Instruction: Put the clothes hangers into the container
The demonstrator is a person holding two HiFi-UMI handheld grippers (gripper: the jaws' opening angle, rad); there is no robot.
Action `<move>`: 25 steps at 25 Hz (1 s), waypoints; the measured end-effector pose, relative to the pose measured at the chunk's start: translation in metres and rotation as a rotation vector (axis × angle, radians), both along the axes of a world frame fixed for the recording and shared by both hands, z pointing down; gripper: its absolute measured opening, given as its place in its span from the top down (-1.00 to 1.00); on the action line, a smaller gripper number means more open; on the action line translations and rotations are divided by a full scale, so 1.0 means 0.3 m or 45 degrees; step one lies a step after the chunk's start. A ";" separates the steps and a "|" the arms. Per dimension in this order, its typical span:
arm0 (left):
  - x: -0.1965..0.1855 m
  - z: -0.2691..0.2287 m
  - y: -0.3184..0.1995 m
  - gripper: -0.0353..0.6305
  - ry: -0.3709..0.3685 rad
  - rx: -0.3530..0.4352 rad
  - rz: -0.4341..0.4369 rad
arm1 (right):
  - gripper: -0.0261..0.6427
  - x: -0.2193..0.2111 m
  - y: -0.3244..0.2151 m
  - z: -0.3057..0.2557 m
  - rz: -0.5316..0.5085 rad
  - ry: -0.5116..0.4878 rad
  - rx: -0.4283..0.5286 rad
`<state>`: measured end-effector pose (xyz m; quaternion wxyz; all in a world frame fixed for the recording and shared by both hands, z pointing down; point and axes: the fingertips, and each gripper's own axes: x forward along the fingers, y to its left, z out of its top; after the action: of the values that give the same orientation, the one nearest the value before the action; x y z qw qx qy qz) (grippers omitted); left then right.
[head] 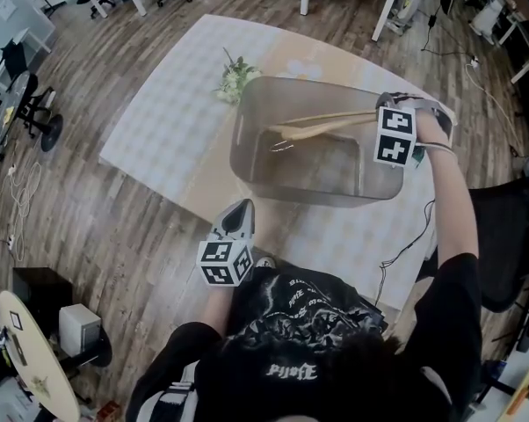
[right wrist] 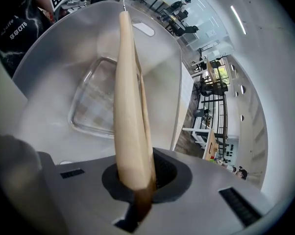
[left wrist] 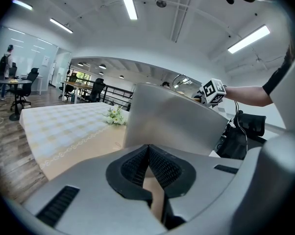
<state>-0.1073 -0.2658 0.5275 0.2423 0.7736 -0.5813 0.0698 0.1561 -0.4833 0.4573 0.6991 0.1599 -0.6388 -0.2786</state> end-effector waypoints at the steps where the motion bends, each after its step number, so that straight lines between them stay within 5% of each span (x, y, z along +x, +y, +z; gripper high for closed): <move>1: 0.000 0.002 0.001 0.83 -0.003 -0.001 0.000 | 0.89 -0.006 -0.002 0.008 -0.005 0.006 -0.010; 25: 0.073 0.021 0.046 0.83 0.024 -0.022 0.102 | 0.89 0.000 0.111 0.086 0.010 0.102 -0.086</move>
<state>-0.0854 -0.2521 0.5337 0.2515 0.7947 -0.5471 0.0772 0.1561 -0.4502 0.4829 0.7302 0.1275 -0.6187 -0.2604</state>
